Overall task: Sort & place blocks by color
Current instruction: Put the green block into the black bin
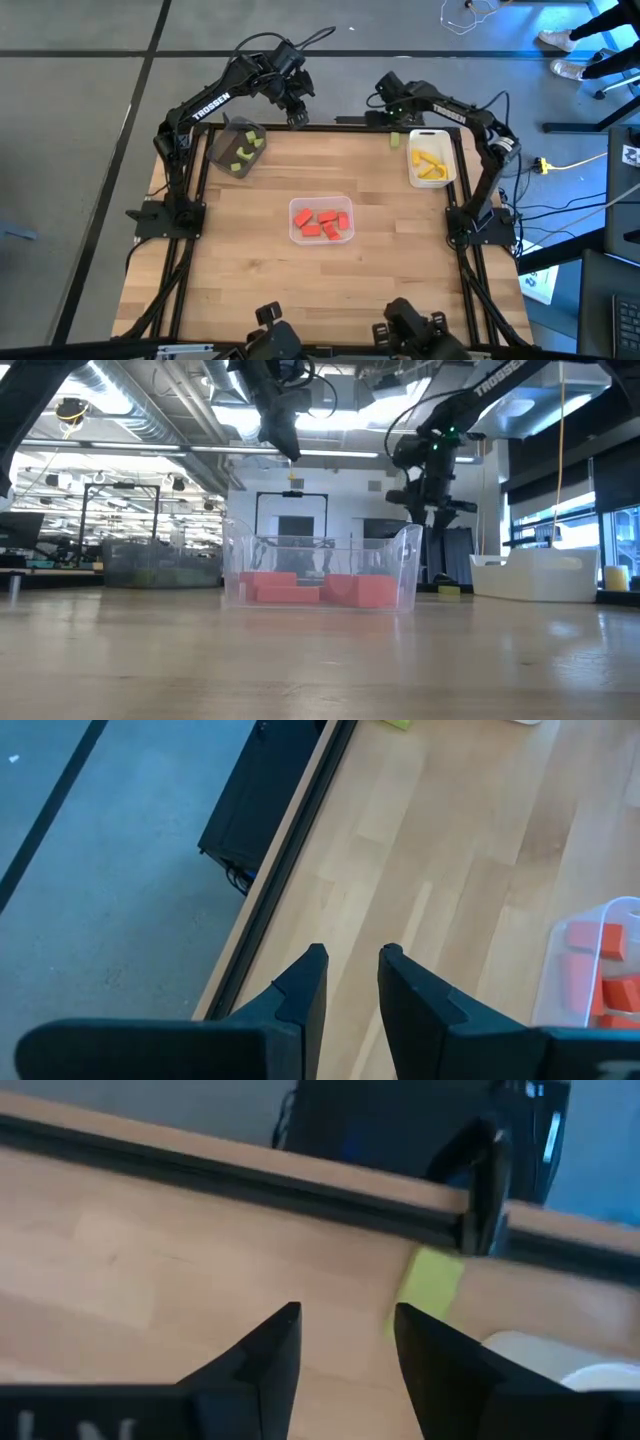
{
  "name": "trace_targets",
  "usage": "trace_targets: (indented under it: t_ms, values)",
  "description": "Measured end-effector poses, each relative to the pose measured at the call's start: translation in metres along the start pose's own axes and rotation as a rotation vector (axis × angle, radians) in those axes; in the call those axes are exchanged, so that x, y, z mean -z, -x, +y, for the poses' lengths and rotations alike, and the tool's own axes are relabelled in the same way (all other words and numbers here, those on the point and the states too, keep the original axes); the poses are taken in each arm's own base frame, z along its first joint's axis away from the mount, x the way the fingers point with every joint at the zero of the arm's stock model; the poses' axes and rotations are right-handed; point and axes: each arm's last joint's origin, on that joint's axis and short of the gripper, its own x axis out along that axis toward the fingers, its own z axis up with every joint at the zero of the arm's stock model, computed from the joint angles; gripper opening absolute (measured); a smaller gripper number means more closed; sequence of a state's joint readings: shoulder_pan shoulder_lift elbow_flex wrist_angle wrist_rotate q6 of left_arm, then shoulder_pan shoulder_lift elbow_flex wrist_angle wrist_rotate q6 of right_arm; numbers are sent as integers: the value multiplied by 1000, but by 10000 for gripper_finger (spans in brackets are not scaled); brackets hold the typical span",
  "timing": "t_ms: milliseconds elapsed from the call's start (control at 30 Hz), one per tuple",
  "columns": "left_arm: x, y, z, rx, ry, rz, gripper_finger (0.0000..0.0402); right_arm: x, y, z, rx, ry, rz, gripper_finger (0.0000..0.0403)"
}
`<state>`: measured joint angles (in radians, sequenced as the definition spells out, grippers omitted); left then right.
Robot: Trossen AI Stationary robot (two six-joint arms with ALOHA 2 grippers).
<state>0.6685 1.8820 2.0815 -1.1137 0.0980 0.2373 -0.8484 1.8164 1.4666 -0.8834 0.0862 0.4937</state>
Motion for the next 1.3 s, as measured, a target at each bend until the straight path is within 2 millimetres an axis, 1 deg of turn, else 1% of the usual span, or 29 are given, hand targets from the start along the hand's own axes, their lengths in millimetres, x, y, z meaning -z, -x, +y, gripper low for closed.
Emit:
trace_targets:
  t_ms: [100,267,367,467,633,1033,1100,1300]
  values:
    - [0,0,0,0,0,0,82,1,-16,3,19,-43,37,157]
    - [0,0,0,0,0,0,82,3,-44,4,56,-39,99,153]
    - [0,0,0,0,-1,0,82,3,-54,3,85,-36,106,153]
    - [0,0,0,0,-1,0,82,4,-57,1,147,-27,104,153]
    - [0,0,0,0,-1,0,82,5,-56,-4,271,-15,66,153]
    - [0,0,0,0,-2,0,82,4,-57,-3,266,-40,60,153]
    - [0,0,0,0,-2,0,82,5,-62,-3,255,-18,83,153]
    - [0,0,0,0,-9,0,82,10,-83,-2,261,85,156,153]
